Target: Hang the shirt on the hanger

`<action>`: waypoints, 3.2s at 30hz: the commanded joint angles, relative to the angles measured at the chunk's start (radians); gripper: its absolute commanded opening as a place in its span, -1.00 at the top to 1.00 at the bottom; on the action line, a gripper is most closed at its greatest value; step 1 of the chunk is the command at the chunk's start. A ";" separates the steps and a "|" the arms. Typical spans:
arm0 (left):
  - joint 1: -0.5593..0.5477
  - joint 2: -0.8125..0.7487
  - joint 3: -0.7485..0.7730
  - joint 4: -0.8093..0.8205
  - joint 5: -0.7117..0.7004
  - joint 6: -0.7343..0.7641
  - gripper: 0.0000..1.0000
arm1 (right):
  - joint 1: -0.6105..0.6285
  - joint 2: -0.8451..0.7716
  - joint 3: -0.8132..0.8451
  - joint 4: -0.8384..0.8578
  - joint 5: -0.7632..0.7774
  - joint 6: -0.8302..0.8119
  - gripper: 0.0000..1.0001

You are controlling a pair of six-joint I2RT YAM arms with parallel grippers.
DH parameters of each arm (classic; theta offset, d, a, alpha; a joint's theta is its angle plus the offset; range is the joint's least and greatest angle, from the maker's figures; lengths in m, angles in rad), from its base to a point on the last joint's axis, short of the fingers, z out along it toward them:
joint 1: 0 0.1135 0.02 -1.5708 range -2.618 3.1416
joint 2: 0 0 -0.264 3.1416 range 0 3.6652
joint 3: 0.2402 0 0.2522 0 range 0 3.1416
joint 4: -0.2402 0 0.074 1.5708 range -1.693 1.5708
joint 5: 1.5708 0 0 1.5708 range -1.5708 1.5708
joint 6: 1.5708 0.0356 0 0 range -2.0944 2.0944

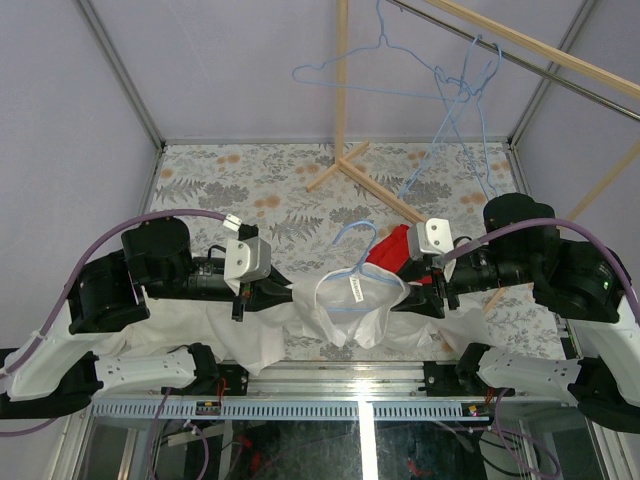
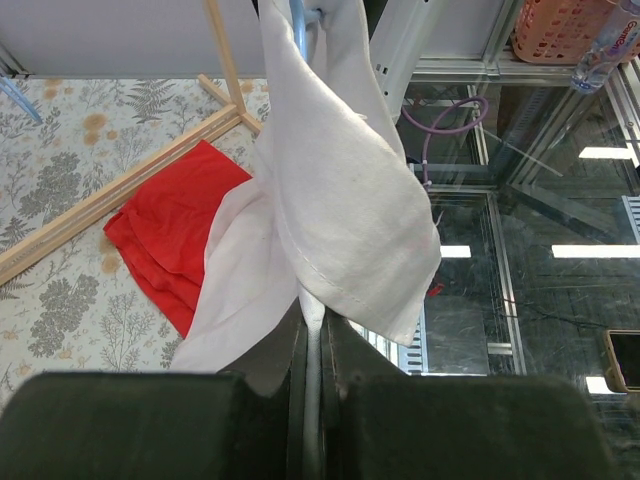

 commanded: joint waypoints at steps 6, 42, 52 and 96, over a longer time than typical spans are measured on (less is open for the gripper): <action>-0.003 -0.025 0.010 0.102 0.011 -0.008 1.00 | 0.001 -0.008 -0.015 0.055 -0.027 0.072 0.71; -0.002 0.258 -0.107 0.558 -0.803 -0.331 -0.84 | 0.002 -0.563 -0.526 0.038 0.692 0.825 1.00; 0.011 0.264 -0.137 0.544 -0.867 -0.332 -0.85 | 0.001 -0.727 -0.697 0.089 0.863 1.038 1.00; 0.036 0.237 -0.203 0.535 -0.828 -0.403 -0.86 | 0.039 -0.585 -0.823 0.237 1.480 1.177 1.00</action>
